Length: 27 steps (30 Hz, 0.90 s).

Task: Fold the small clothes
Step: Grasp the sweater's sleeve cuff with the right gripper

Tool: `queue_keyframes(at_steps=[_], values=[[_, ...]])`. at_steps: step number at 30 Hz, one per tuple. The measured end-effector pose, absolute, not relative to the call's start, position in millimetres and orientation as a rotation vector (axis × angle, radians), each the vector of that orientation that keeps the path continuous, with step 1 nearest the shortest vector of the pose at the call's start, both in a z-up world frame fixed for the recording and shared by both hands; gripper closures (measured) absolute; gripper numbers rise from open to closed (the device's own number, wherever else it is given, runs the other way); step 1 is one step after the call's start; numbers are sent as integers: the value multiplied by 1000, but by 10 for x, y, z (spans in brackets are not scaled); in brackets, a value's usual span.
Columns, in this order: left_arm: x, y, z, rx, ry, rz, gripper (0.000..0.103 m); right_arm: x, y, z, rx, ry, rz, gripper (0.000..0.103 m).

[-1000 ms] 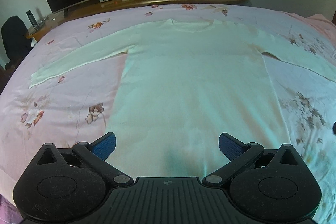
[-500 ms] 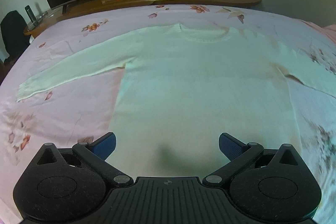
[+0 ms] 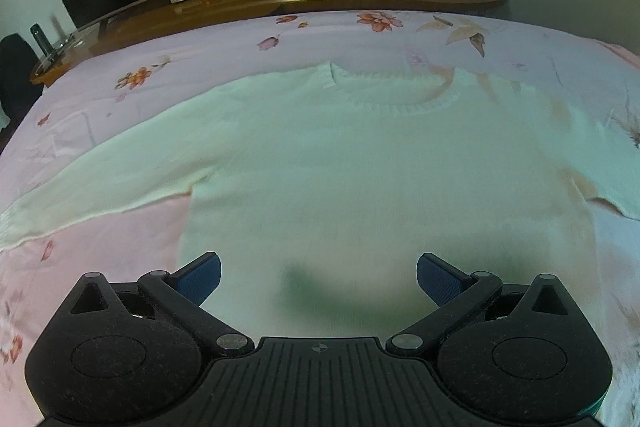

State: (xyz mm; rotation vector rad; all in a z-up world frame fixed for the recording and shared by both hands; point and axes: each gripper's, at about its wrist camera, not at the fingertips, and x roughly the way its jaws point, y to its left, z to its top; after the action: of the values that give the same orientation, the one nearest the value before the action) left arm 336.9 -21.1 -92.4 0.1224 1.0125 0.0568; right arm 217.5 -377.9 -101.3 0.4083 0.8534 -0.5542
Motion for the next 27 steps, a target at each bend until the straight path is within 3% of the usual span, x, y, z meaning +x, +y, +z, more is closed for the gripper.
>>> queue_keyframes(at_steps=[4, 9, 14, 21, 27], values=[[3608, -247, -1037, 122, 1026, 63, 0, 2294, -4005, -1144, 500, 868, -593, 46], [3823, -231, -1113, 119, 1027, 69, 0, 2409, -4247, -1229, 580, 846, -637, 47], [3938, -175, -1174, 113, 1025, 68, 0, 2458, -4525, -1329, 694, 803, -687, 60], [4066, -39, -1273, 99, 1040, 86, 0, 2579, -4718, -1334, 696, 734, -756, 64], [4073, 128, -1255, 70, 1020, 62, 0, 2623, -4855, -1366, 726, 683, -798, 83]])
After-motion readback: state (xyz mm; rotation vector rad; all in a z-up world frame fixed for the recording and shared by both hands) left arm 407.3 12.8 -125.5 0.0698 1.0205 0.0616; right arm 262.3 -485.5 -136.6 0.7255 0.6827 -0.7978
